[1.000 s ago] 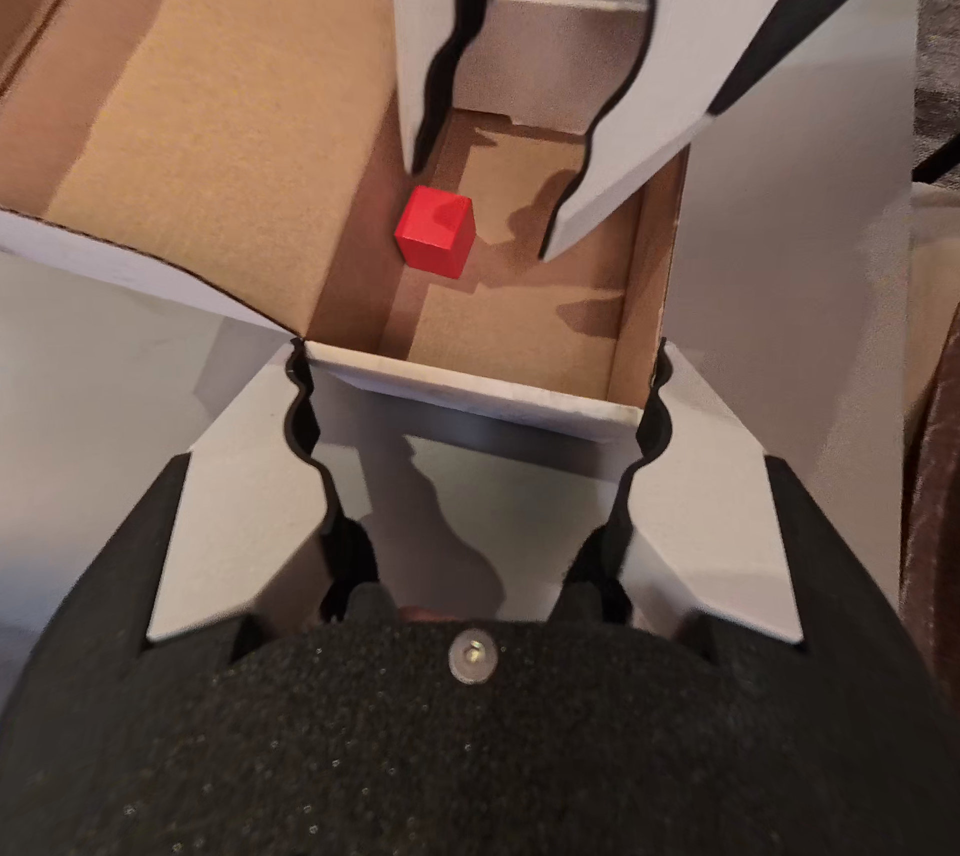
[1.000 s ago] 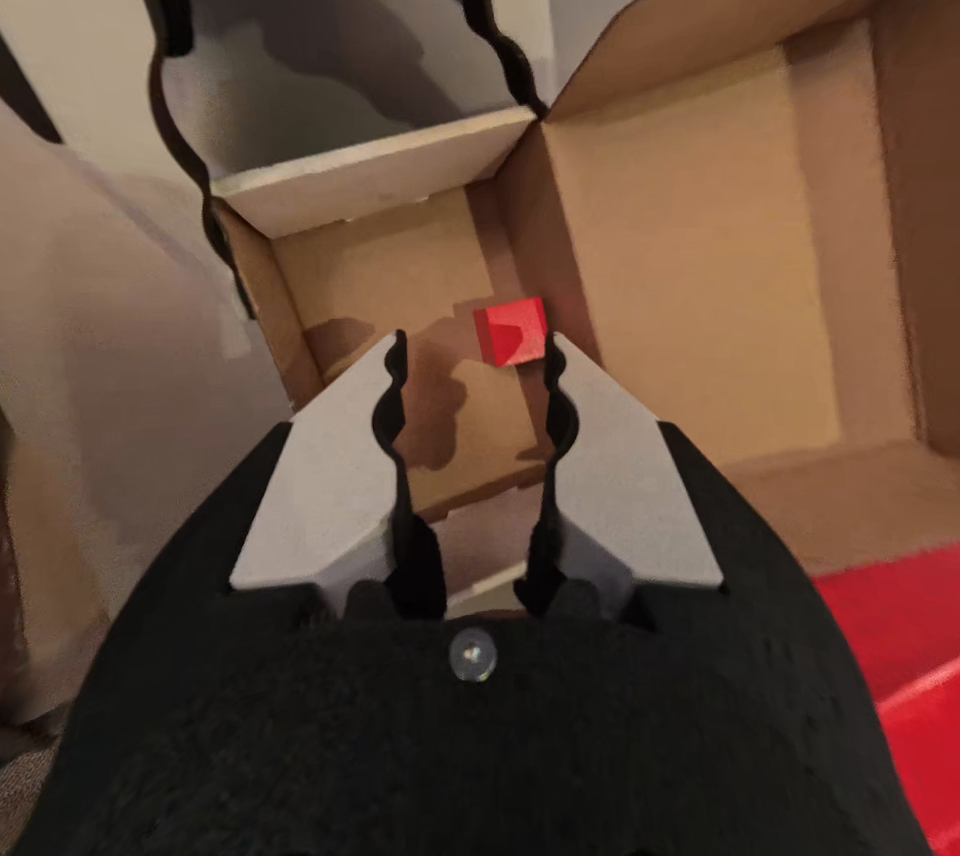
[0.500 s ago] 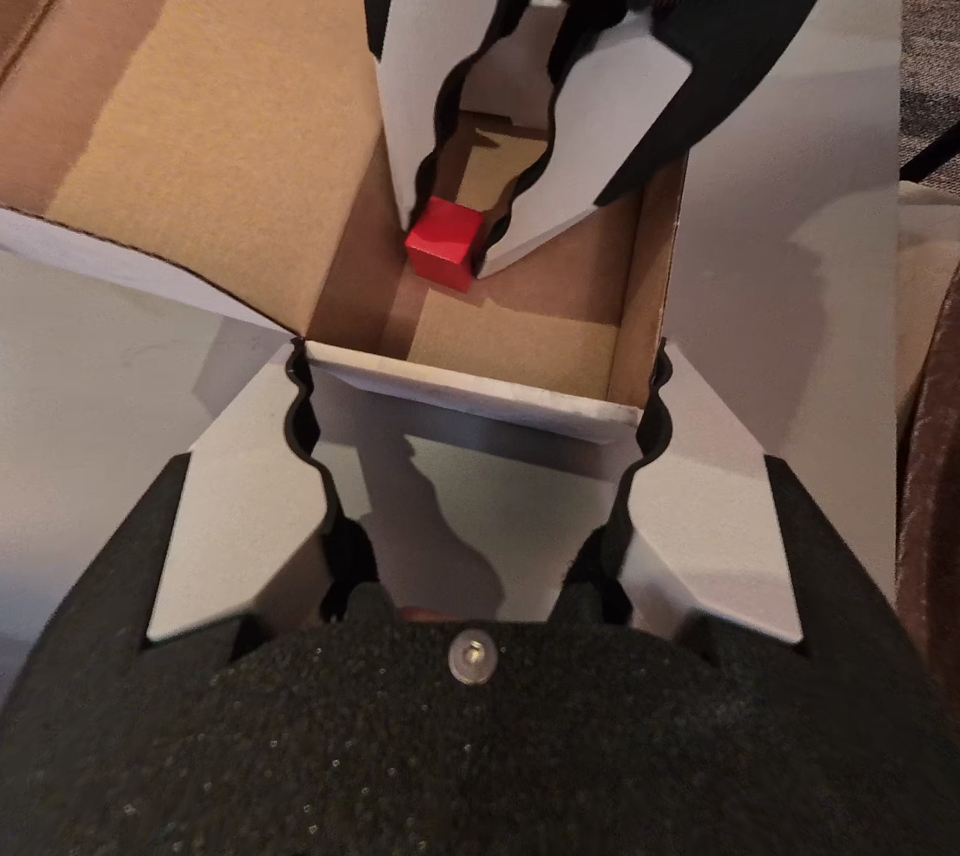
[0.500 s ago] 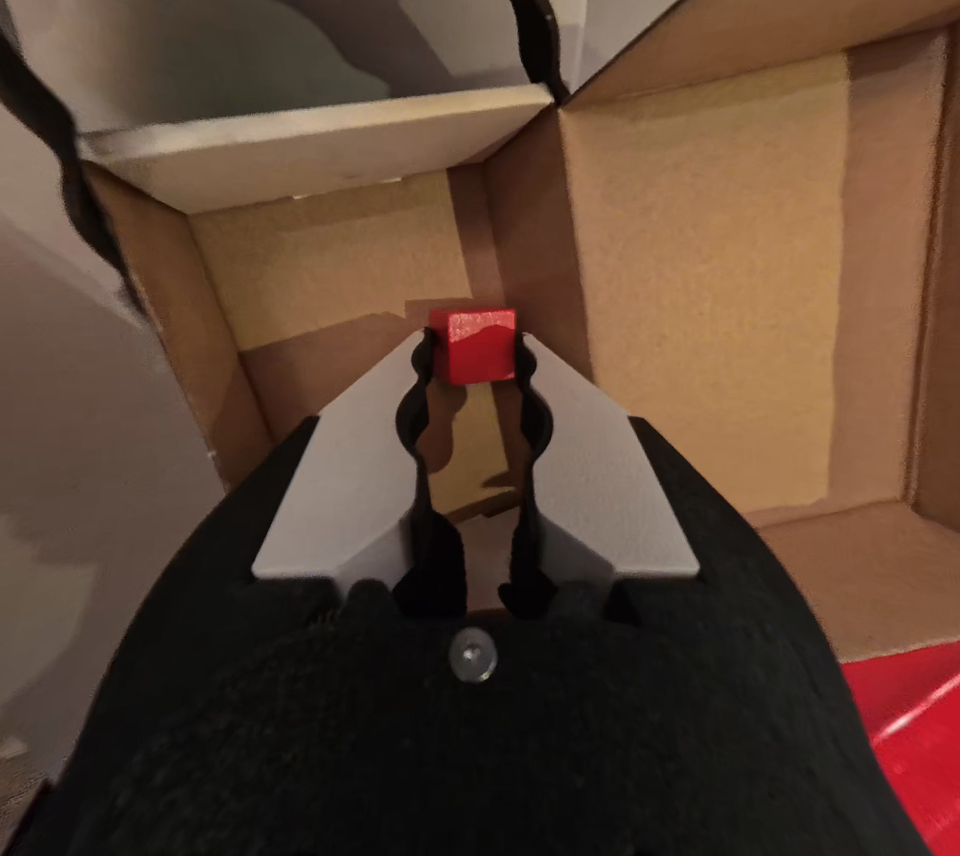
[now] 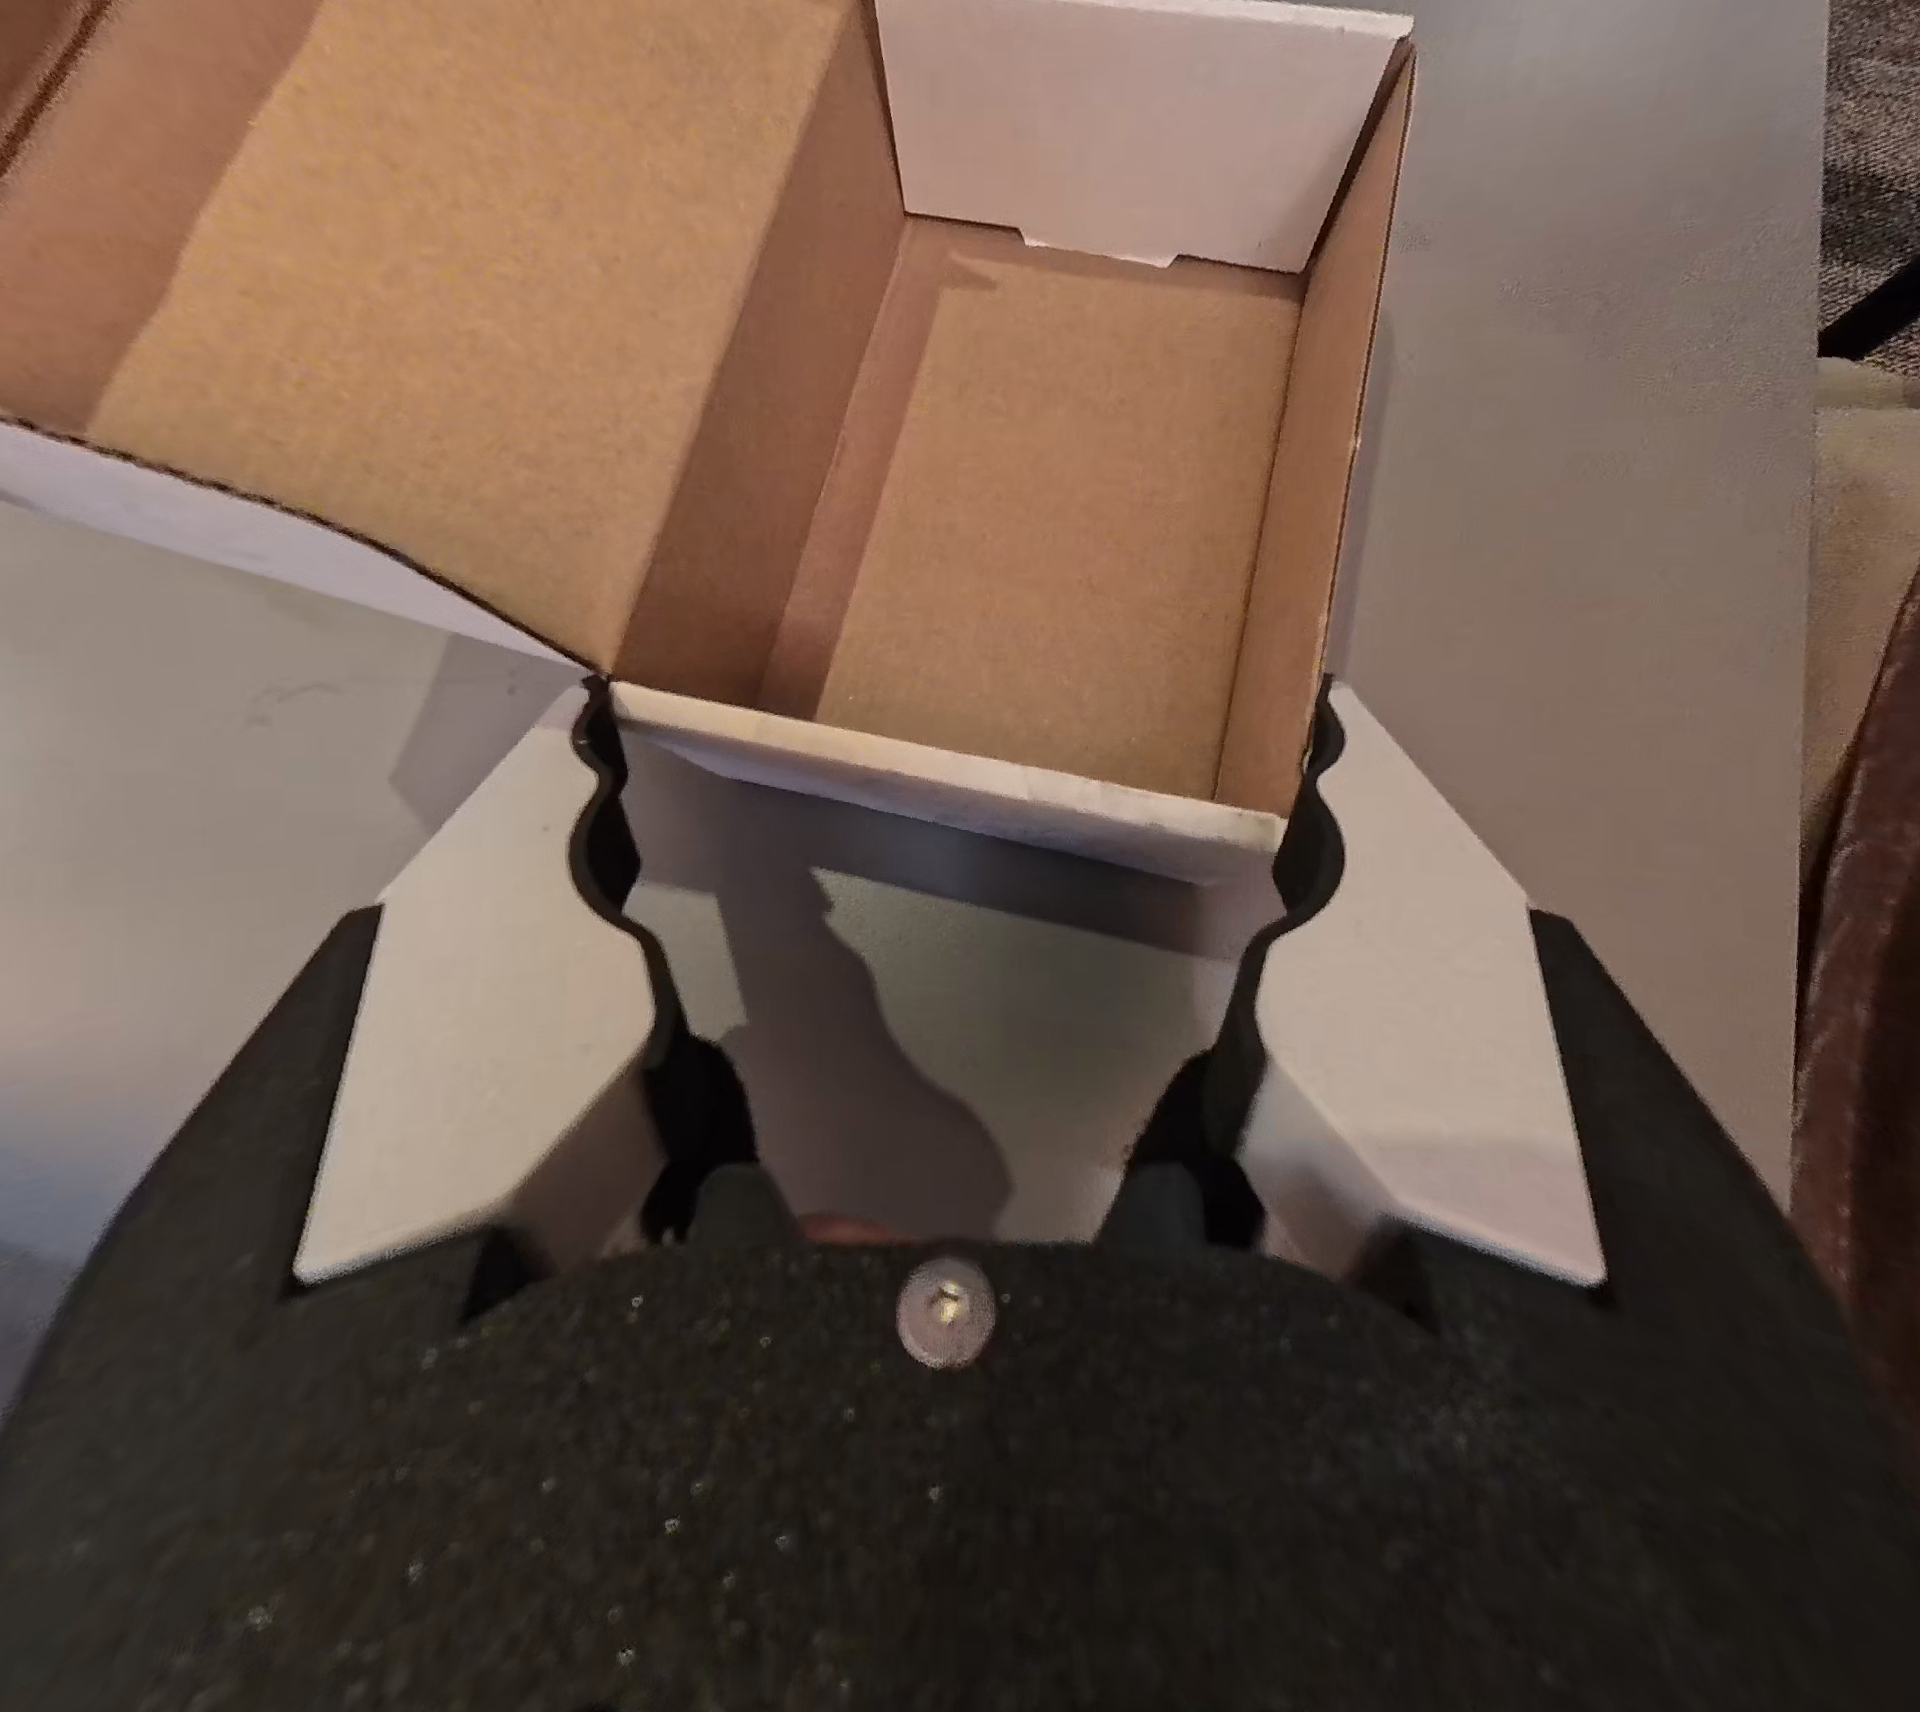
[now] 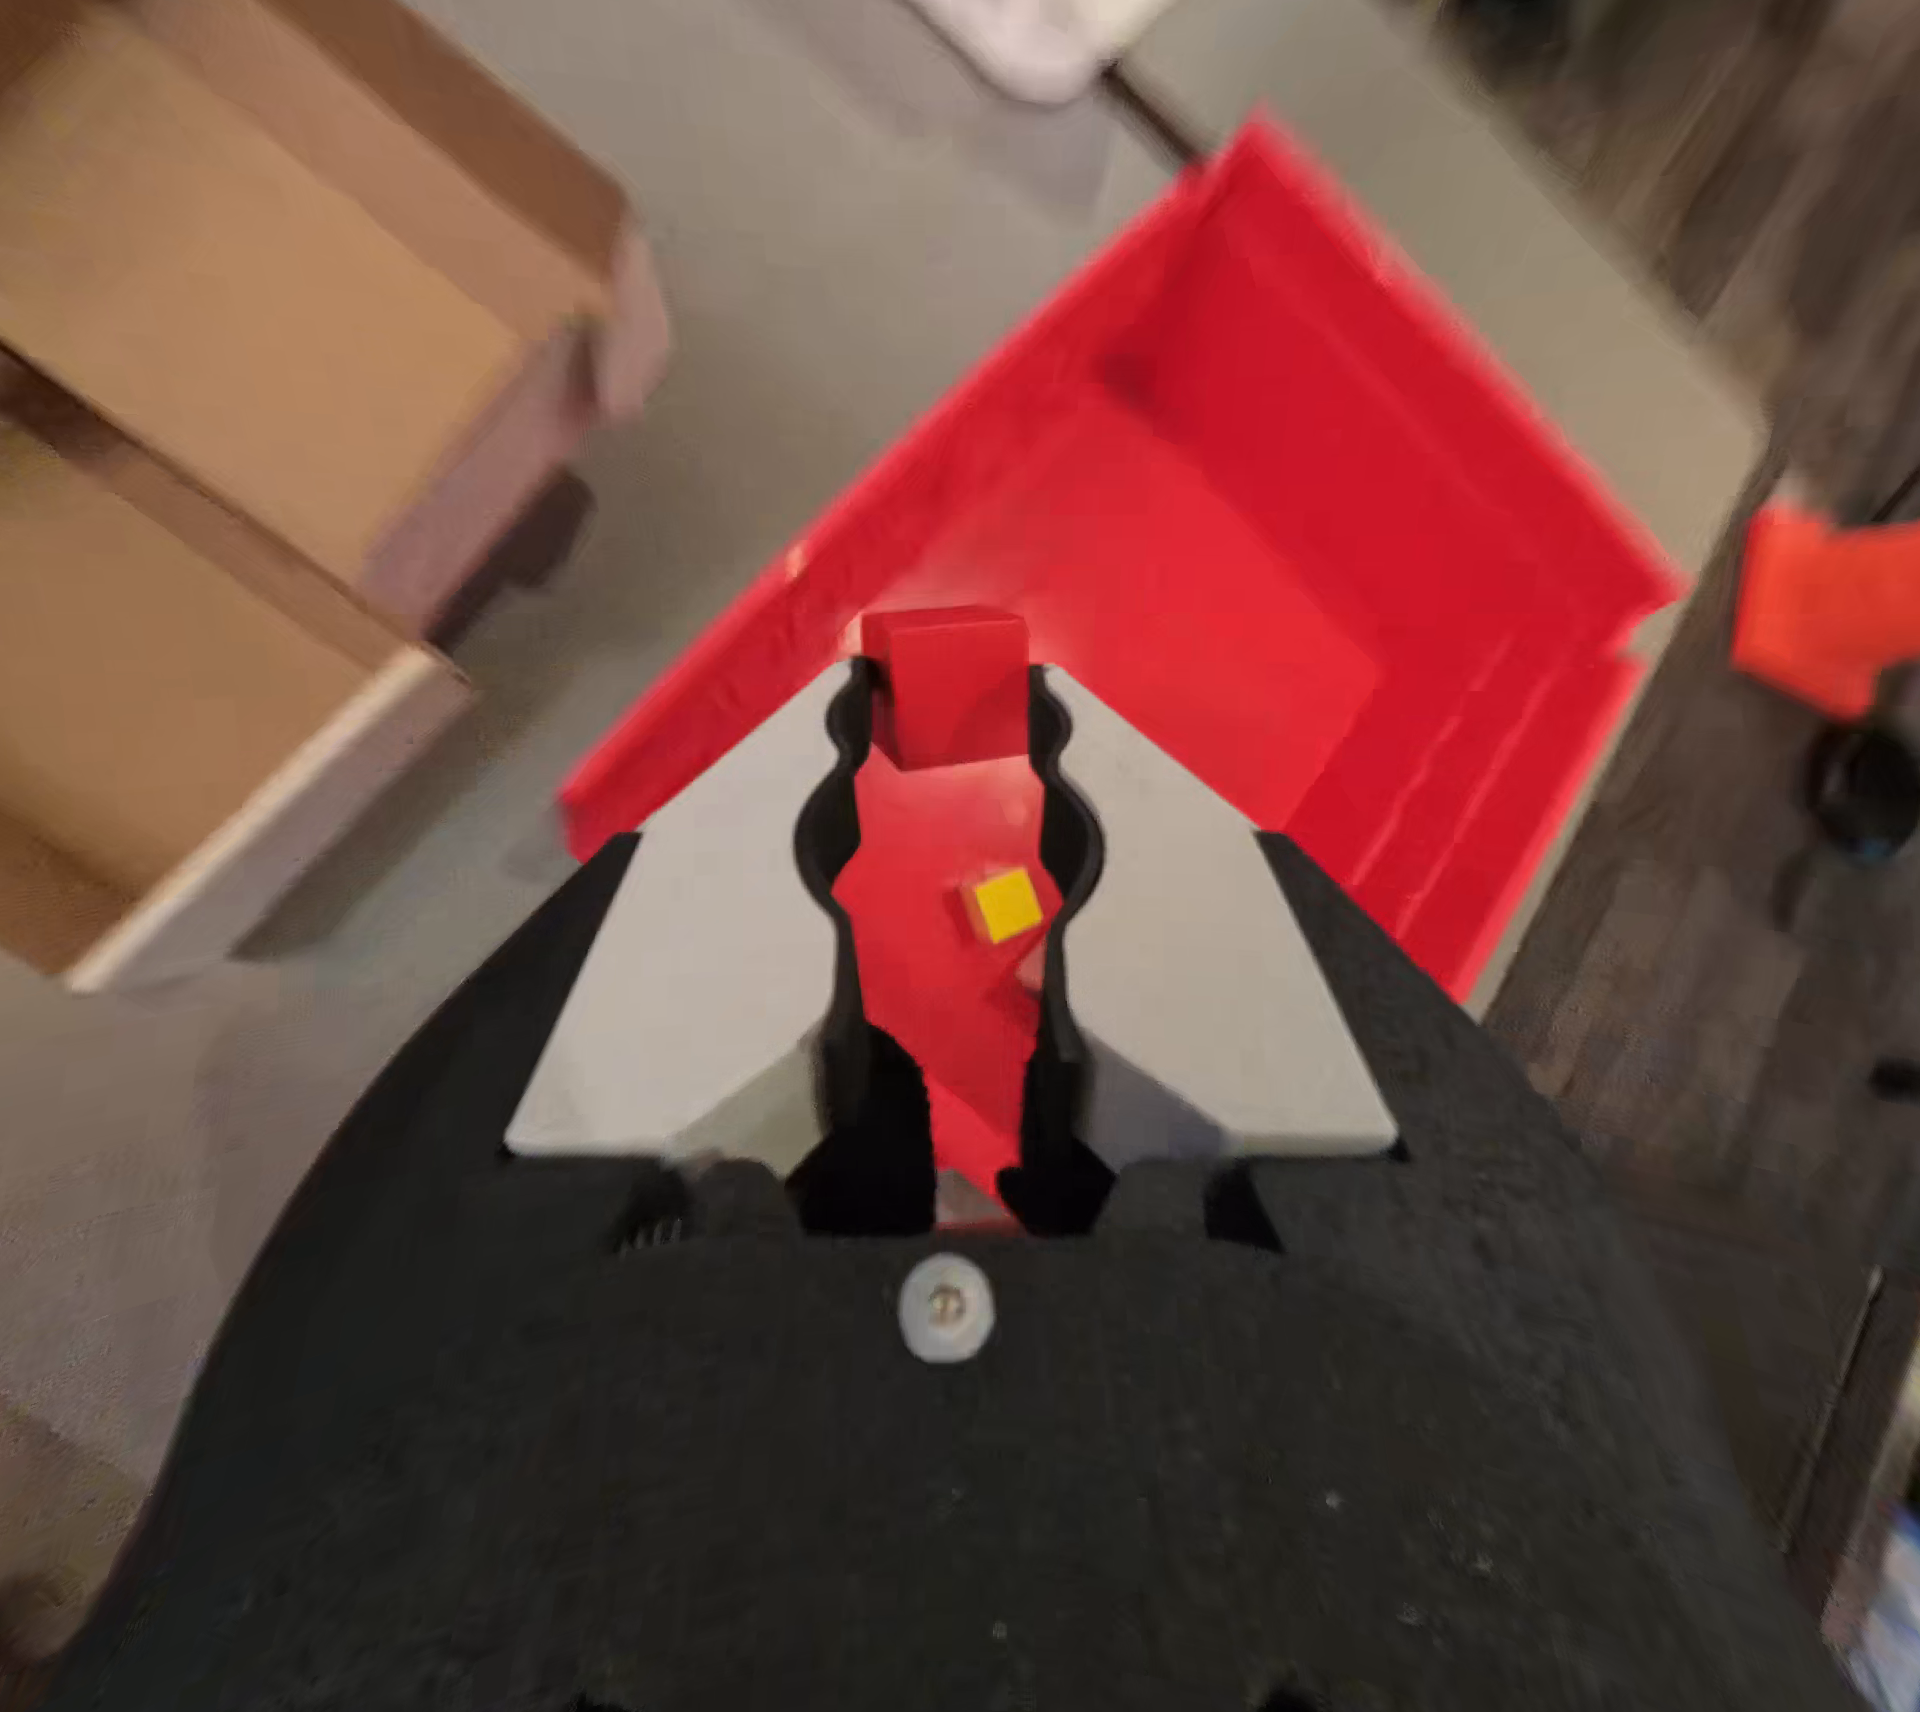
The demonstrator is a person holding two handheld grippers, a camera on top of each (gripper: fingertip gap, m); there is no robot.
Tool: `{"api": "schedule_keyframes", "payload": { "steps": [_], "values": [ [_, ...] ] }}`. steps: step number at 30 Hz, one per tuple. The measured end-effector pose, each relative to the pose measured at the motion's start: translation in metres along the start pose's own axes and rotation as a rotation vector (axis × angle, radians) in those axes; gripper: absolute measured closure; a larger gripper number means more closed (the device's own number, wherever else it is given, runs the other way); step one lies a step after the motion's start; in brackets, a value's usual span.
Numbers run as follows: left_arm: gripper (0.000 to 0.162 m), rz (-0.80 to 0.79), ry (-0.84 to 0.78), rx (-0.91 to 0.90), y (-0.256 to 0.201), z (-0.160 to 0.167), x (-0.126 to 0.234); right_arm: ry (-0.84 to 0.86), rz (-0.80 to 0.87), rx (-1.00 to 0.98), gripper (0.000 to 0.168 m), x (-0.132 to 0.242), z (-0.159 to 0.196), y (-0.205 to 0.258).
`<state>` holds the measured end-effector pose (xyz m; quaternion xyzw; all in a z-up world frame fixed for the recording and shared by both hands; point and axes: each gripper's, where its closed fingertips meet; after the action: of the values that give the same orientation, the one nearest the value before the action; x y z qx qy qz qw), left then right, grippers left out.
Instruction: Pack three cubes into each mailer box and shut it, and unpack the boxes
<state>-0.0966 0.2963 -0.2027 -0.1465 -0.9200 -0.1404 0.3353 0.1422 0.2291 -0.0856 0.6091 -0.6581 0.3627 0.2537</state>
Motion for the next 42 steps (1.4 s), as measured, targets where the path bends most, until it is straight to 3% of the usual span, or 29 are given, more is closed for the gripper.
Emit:
{"api": "schedule_keyframes", "payload": {
  "steps": [5, 10, 14, 16, 17, 18, 20, 23, 25, 28, 31, 34, 38, 42],
  "values": [
    [0.037, -0.013, 0.01, -0.018, -0.001, 0.001, 0.0, 0.354, -0.107, -0.007, 0.139, -0.079, 0.065, -0.014],
    [0.037, -0.059, 0.07, -0.139, 0.015, 0.013, 0.013, 0.456, -0.174, 0.043, 0.14, -0.1, 0.087, -0.005],
    [0.037, -0.062, 0.073, -0.081, 0.029, 0.019, 0.013, 0.42, -0.155, 0.056, 0.137, -0.101, 0.087, -0.005],
    [0.038, -0.052, 0.063, -0.06, 0.032, 0.02, 0.013, 0.398, -0.134, 0.03, 0.109, -0.095, 0.086, -0.007],
    [0.04, -0.057, 0.054, -0.054, 0.034, 0.019, 0.015, 0.366, -0.122, 0.005, 0.107, -0.087, 0.081, -0.008],
    [0.042, -0.057, 0.045, -0.04, 0.036, 0.018, 0.018, 0.313, -0.111, -0.023, 0.107, -0.076, 0.073, -0.008],
    [0.023, -0.042, 0.053, 0.041, 0.038, 0.017, 0.03, 0.141, -0.076, -0.062, 0.111, -0.049, 0.041, -0.005],
    [0.033, -0.028, -0.084, 0.157, 0.046, -0.009, 0.054, -0.169, -0.12, -0.121, 0.121, -0.012, -0.016, 0.026],
    [0.035, -0.039, -0.144, 0.229, 0.058, -0.021, 0.061, -0.302, -0.222, -0.143, 0.127, -0.005, -0.047, 0.067],
    [0.037, -0.063, -0.187, 0.281, 0.069, -0.027, 0.058, -0.323, -0.268, -0.165, 0.126, -0.024, -0.069, 0.109],
    [0.04, -0.053, -0.22, 0.312, 0.066, -0.033, 0.051, -0.196, -0.178, -0.176, 0.11, -0.06, -0.055, 0.116],
    [0.047, -0.024, -0.25, 0.314, 0.054, -0.042, 0.049, -0.159, -0.216, -0.17, 0.109, -0.074, -0.046, 0.136],
    [0.043, -0.025, -0.235, 0.275, 0.034, -0.039, 0.054, -0.23, -0.258, -0.147, 0.106, -0.063, -0.042, 0.167],
    [0.049, 0.009, -0.23, 0.272, 0.015, -0.033, 0.064, -0.204, -0.293, -0.105, 0.107, -0.049, -0.014, 0.196]
  ]
}}
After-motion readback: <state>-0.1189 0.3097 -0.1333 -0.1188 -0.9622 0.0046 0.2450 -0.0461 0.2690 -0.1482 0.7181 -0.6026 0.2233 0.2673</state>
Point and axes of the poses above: each gripper's, where its closed fingertips meet, x back along the fingers, z out of its underside, y = z × x across the jaws, and after that the axes turned 8 degrees about -z, right-handed
